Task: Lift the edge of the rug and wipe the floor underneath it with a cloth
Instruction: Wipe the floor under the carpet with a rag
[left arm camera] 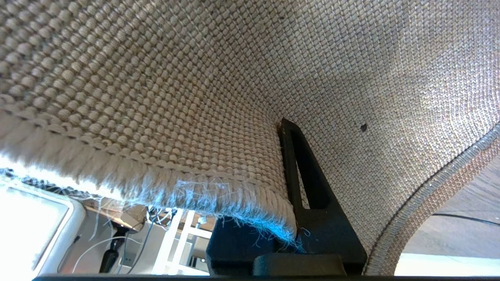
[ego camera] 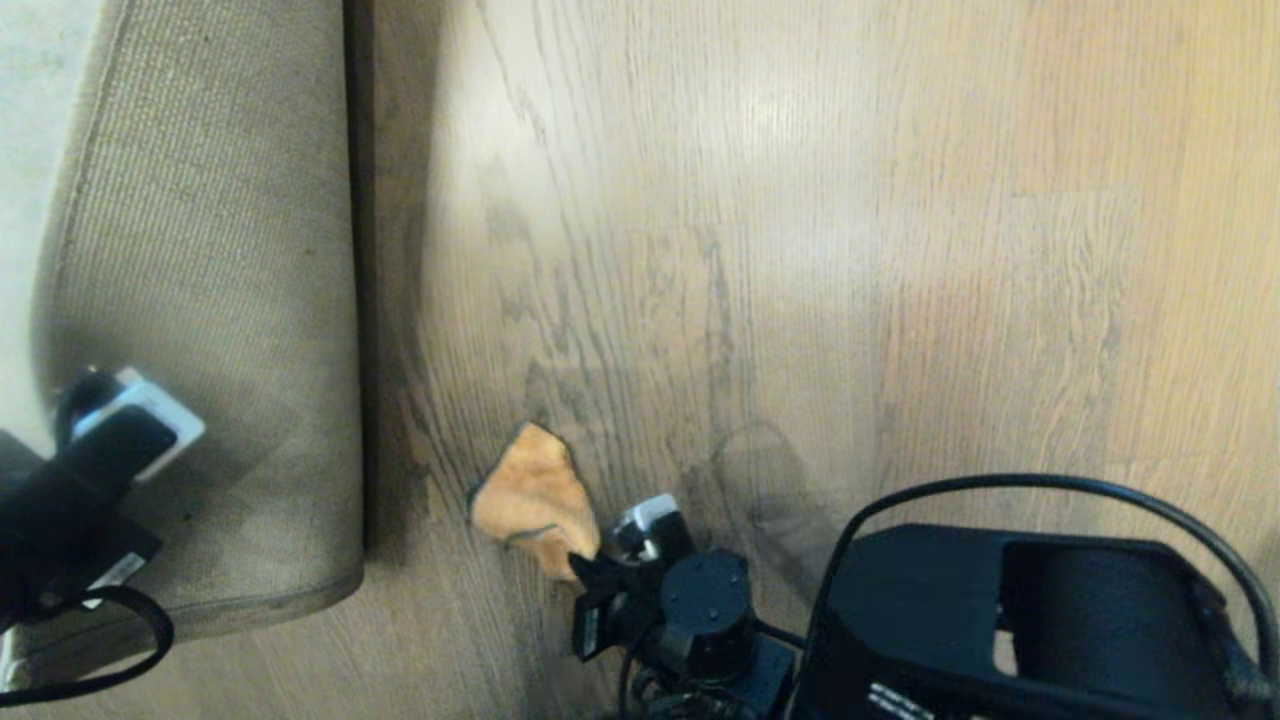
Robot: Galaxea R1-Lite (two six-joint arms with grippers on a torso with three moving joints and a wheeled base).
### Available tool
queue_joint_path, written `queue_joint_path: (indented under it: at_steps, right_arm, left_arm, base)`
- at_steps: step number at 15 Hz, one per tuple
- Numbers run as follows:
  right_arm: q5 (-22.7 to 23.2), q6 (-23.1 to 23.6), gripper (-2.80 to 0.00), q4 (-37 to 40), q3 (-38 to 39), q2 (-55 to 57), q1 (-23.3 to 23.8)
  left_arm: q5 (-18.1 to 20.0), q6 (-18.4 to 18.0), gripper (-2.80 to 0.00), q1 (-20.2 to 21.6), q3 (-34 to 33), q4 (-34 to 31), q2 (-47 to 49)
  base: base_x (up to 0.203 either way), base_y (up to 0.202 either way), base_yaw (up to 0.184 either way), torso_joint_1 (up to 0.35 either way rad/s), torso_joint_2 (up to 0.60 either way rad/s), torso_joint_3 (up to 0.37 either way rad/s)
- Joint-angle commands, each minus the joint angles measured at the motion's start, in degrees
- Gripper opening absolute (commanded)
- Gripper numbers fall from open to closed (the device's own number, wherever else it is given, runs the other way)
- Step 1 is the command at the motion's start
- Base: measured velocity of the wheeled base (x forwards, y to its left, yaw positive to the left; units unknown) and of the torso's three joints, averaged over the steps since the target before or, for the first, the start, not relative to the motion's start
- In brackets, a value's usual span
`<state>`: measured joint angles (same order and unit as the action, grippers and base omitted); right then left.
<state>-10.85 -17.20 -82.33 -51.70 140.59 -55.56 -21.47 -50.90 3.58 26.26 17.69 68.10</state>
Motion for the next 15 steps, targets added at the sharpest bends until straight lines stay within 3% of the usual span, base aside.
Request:
queue_joint_path:
  at_steps: [1,5,8,12,15]
  right_arm:
    - [0.1,0.0,-2.80,-1.6,5.5,-5.1,4.2]
    - [0.3,-0.1,-2.80,-2.4,10.1,-10.9,10.7]
    - [0.7,-0.1,-2.80,-1.8,10.0,-12.3,10.0]
    - [1.7,-0.1,-2.80,-1.7,8.8,-10.2,0.6]
    - [1.7,-0.1,-2.80,-0.4,2.8,-6.9,-7.7]
  left_arm:
    - [-0.2,-0.2,-2.80,0.0,-0.1,0.1,-0.1]
    - [-0.1,-0.2,-2.80,-0.1,-0.1,0.1,0.1]
    - [-0.1,-0.1,-2.80,-0.1,-0.4,0.2,0.2]
    - [0.0,-0.2,-2.80,-0.2,-0.5,0.2,0.2]
    - [0.0,-0.2,-2.80,-0.2,-0.7,0.2,0.2]
  base:
    - [0.000,0.000,0.000,0.000,0.00,0.000]
    - [0.000,0.000,0.000,0.000,0.00,0.000]
    - [0.000,0.000,0.000,0.000,0.00,0.000]
    - [0.000,0.000,0.000,0.000,0.00,0.000]
    - [0.000,0.000,0.000,0.000,0.00,0.000]
